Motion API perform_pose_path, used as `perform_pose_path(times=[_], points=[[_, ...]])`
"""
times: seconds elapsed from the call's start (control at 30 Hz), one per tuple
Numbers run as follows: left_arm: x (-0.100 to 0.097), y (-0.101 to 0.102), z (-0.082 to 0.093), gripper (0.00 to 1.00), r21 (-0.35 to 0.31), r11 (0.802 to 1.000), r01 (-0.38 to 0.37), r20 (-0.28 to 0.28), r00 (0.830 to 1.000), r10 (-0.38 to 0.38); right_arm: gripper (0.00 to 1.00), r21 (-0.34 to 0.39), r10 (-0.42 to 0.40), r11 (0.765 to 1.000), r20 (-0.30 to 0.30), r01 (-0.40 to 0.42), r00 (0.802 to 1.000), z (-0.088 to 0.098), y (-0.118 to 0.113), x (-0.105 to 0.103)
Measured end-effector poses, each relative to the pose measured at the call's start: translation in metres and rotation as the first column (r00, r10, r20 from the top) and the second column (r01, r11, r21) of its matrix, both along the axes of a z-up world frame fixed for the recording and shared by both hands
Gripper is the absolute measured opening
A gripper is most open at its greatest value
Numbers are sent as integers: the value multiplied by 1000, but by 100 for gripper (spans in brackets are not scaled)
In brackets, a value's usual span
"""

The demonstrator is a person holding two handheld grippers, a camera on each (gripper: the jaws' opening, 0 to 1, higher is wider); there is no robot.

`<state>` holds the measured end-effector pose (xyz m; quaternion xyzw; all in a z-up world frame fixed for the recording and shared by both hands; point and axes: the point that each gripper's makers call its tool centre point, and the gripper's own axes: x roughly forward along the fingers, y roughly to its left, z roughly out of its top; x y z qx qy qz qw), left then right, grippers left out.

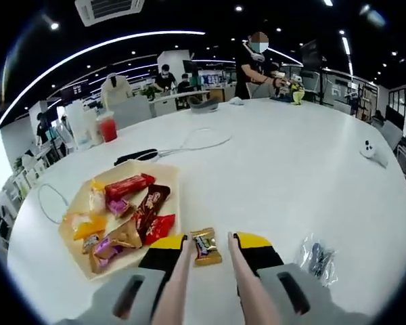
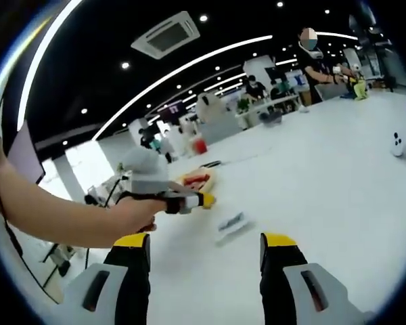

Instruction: Place the target food into the container with the food tongs after gripping and lifting it, then release it inside without dropping or visibly crushing the food.

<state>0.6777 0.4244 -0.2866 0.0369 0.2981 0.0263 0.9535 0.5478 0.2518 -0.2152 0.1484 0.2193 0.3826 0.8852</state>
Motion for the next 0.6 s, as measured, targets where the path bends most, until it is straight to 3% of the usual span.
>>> perform_pose_path(times=[0.07,0.1,0.23,0.3,0.37,0.43,0.53,0.6], points=[[-2,6,-6,26,-11,1000,-25,-17,1000,25,66,6,-7,1000,-5,7,1000,-1,2,1],[-2,6,-4,26,-62,996,-57,-11,998,56,66,7,-10,1000,-7,10,1000,-2,3,1],[-2,2,-3,23,-61,998,-16,-11,1000,15,66,13,-18,1000,-12,18,1000,-2,7,-2],[-3,1,-4,22,-114,993,-37,-22,999,35,66,13,-16,1000,-18,16,1000,-4,9,-5],[-2,6,-4,20,-105,993,-45,-42,998,40,66,13,-5,1000,-19,5,1000,-4,12,-9],[-3,1,-5,19,-109,994,-13,-60,998,6,63,-16,13,1000,-7,-13,1000,-4,14,-12],[-6,-10,-3,18,-89,994,58,-43,997,-62,63,-16,26,1000,16,-26,1000,3,15,-12],[-11,-12,-3,18,-123,991,54,-53,997,-61,63,-17,24,1000,17,-23,1000,4,13,-12]])
